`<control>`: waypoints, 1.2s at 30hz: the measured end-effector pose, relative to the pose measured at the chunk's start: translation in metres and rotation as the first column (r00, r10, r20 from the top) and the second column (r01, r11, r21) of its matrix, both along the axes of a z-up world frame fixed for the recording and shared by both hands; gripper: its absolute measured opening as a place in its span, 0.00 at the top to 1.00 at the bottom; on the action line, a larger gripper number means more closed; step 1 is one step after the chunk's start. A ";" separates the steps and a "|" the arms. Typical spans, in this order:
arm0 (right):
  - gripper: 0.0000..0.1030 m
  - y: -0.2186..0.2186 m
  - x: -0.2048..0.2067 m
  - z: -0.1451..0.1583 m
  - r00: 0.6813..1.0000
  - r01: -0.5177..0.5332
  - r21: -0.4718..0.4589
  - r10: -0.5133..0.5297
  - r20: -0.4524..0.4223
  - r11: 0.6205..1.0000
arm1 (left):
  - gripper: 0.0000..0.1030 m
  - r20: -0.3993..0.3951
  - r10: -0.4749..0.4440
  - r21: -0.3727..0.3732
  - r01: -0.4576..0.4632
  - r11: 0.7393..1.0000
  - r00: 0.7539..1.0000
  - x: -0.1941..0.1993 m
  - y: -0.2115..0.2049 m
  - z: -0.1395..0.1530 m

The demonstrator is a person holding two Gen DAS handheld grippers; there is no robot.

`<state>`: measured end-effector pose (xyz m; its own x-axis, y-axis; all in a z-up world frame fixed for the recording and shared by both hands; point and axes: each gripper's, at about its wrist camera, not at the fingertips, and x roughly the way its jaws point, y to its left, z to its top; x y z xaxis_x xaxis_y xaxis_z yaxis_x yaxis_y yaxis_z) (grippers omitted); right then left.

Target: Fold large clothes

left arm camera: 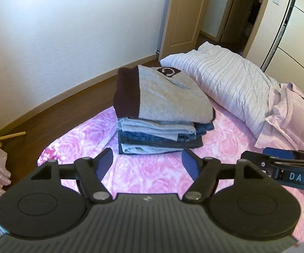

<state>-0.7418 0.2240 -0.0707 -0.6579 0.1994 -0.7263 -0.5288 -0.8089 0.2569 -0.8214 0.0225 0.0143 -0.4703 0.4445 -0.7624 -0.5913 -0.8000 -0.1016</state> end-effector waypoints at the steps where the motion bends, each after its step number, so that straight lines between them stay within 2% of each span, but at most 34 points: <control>1: 0.39 -0.004 0.005 0.002 1.000 -0.007 0.007 0.007 0.000 1.000 | 0.33 0.000 0.000 0.000 0.000 1.000 1.000 0.008 -0.001 0.002; 8: 0.39 -0.024 0.046 0.013 0.999 -0.041 0.015 0.041 -0.003 0.999 | 0.31 -0.008 -0.009 0.000 0.009 1.000 1.000 0.057 -0.006 0.008; 16: 0.39 -0.034 0.079 0.020 0.999 -0.048 0.013 0.048 -0.015 0.999 | 0.31 -0.028 -0.013 0.002 0.013 1.000 1.000 0.094 -0.015 0.015; 36: 0.39 -0.065 0.099 0.018 0.993 -0.116 0.017 0.116 0.006 0.993 | 0.31 -0.036 0.018 -0.001 -0.018 1.000 0.999 0.133 -0.043 0.020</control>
